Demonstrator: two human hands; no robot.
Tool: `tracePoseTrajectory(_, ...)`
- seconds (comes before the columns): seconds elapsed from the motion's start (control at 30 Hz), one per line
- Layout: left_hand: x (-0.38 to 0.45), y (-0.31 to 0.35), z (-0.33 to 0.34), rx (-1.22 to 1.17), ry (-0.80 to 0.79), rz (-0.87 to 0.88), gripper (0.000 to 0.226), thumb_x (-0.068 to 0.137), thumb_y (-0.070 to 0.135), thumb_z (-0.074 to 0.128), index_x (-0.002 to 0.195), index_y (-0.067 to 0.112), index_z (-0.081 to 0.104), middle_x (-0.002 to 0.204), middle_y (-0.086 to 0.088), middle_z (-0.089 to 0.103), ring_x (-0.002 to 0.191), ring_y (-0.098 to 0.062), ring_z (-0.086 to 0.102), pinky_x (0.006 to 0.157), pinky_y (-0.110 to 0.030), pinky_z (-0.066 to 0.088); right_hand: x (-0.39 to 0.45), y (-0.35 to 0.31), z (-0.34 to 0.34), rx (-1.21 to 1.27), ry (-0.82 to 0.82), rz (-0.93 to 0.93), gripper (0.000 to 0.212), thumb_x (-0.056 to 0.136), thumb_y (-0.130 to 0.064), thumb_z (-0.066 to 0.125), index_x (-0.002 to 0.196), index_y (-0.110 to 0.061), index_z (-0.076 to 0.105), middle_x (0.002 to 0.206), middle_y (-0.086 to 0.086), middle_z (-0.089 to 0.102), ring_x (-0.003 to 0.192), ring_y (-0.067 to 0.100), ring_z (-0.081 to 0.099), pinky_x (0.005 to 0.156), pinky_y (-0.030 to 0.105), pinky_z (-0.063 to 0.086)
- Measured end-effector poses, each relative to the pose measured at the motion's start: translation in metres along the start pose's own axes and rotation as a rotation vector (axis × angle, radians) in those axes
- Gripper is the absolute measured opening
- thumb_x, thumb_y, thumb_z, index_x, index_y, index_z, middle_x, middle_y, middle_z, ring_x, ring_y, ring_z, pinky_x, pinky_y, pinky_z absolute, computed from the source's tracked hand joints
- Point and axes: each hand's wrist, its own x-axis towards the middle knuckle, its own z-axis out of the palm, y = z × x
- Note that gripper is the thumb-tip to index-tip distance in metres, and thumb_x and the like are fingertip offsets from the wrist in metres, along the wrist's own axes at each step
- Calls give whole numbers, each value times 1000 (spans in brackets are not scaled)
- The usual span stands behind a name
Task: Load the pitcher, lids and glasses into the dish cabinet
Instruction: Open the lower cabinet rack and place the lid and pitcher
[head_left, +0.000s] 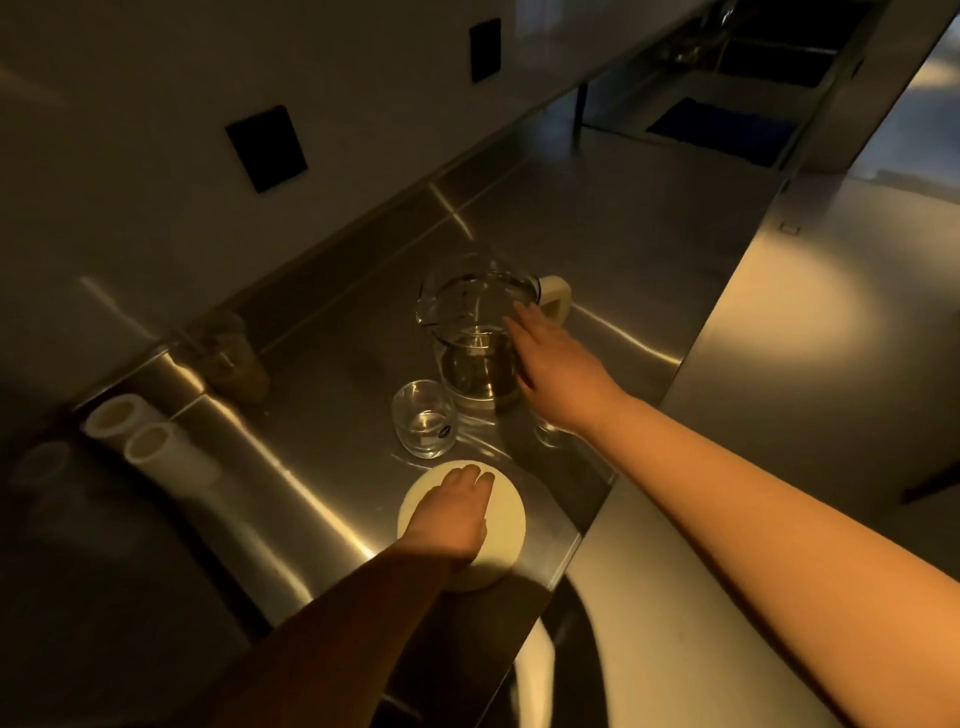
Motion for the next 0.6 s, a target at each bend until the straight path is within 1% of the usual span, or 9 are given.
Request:
tracePoseTrajectory(0.13, 5, -4, 8, 10, -22, -52, 47, 92, 15, 44, 138, 13, 33, 141, -10, 33, 127, -28, 33, 98, -39, 39, 20, -4, 11, -20, -16, -13, 71, 91, -20, 53, 149, -12, 13, 157, 10, 5, 144, 24, 2, 111, 30, 0)
tracePoseTrajectory(0.2, 3, -1, 9, 93, 79, -42, 42, 88, 16, 52, 129, 10, 46, 129, -12, 46, 116, -28, 45, 86, -37, 47, 29, -6, 16, -53, -45, -13, 73, 90, -22, 55, 149, -12, 13, 157, 10, 8, 144, 25, 2, 114, 36, 1)
tracePoseTrajectory(0.27, -3, 4, 8, 150, 183, -21, 37, 62, 21, 78, 96, 12, 69, 93, -9, 65, 81, -23, 63, 57, -26, 52, 38, -7, 20, -127, -66, -24, 71, 88, -23, 57, 147, -10, 19, 154, 12, 19, 143, 28, 9, 116, 41, 3)
tracePoseTrajectory(0.3, -4, 6, 8, 173, 195, -17, 36, 46, 23, 85, 79, 14, 72, 75, -4, 66, 64, -18, 63, 45, -20, 49, 42, -7, 21, -155, -64, -30, 67, 87, -23, 58, 144, -8, 26, 150, 14, 29, 141, 29, 17, 117, 42, 5)
tracePoseTrajectory(0.33, -5, 8, 8, 188, 194, -27, 37, 37, 24, 86, 70, 15, 72, 66, -1, 65, 56, -15, 61, 40, -18, 46, 46, -6, 22, -171, -50, -36, 59, 87, -23, 59, 139, -7, 35, 142, 14, 40, 136, 30, 27, 116, 42, 7)
tracePoseTrajectory(0.4, -4, 8, 11, 214, 222, -42, 38, 33, 27, 87, 66, 17, 71, 62, 0, 64, 53, -12, 60, 38, -16, 45, 51, -6, 23, -185, -9, -47, 42, 86, -23, 60, 125, -9, 49, 124, 12, 55, 122, 30, 44, 113, 42, 14)
tracePoseTrajectory(0.5, -6, 11, 10, 169, 200, -71, 38, 38, 31, 86, 70, 17, 71, 65, 0, 65, 56, -11, 61, 41, -16, 48, 56, -6, 25, -199, 23, -64, 27, 86, -23, 61, 111, -13, 56, 109, 9, 62, 108, 28, 53, 106, 41, 25)
tracePoseTrajectory(0.53, -7, 12, 7, 141, 183, -93, 37, 48, 32, 84, 79, 17, 71, 74, 0, 66, 64, -12, 63, 48, -17, 50, 58, -7, 26, -201, 26, -63, 25, 86, -22, 61, 109, -14, 57, 107, 8, 63, 106, 28, 54, 104, 41, 28)
tracePoseTrajectory(0.6, -6, 12, 4, 123, 149, -170, 35, 81, 27, 65, 112, 12, 59, 106, -8, 60, 95, -20, 59, 74, -24, 51, 59, -8, 28, -213, 32, -56, 21, 87, -19, 59, 107, -14, 57, 103, 7, 64, 101, 28, 55, 97, 39, 33)
